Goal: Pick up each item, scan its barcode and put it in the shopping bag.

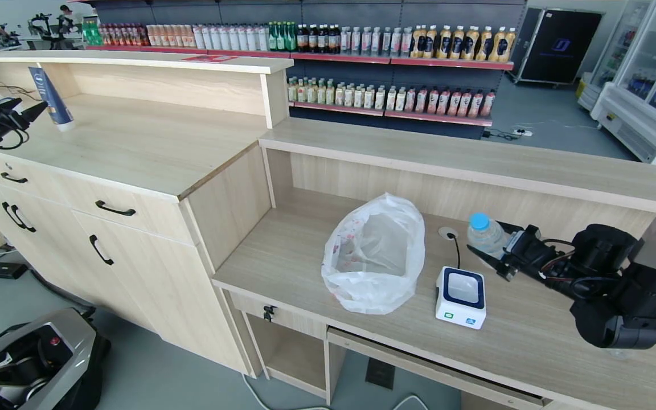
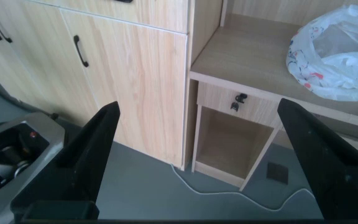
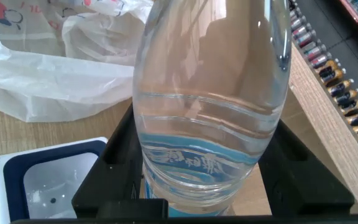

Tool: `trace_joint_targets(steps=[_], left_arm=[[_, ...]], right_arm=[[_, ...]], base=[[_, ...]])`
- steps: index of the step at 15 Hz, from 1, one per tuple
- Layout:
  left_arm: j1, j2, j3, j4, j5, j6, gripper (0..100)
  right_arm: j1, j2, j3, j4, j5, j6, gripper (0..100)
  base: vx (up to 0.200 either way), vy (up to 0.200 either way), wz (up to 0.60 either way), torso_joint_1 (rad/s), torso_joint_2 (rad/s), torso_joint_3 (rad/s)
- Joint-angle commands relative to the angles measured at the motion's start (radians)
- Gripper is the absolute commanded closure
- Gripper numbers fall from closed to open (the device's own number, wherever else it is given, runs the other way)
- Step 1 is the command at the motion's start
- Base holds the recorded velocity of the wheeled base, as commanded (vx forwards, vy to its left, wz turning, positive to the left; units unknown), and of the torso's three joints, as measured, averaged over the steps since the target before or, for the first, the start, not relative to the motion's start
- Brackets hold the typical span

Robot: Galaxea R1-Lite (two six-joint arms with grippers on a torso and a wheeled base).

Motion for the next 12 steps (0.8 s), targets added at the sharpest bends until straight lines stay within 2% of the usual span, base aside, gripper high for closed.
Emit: trace_joint_targets(steps=[1, 6, 12], left_arm=[[0.000, 0.000, 0.000, 0.000, 0.000, -0.001, 0], [0.000, 0.000, 0.000, 0.000, 0.000, -0.001, 0], [0.000, 0.000, 0.000, 0.000, 0.000, -0.001, 0]], right_arm=[[0.020, 0.022, -0.032, -0.001, 0.000, 0.018, 100], [0.064, 0.053, -0.113, -0.001, 0.000, 0.125, 100], [0.067, 0.114, -0.160, -0.001, 0.002, 0.130, 100]], base=[[0.000, 0.000, 0.00, 0.000, 0.00, 0.000], [0.000, 0.000, 0.00, 0.000, 0.00, 0.000], [0.000, 0.000, 0.00, 0.000, 0.00, 0.000]])
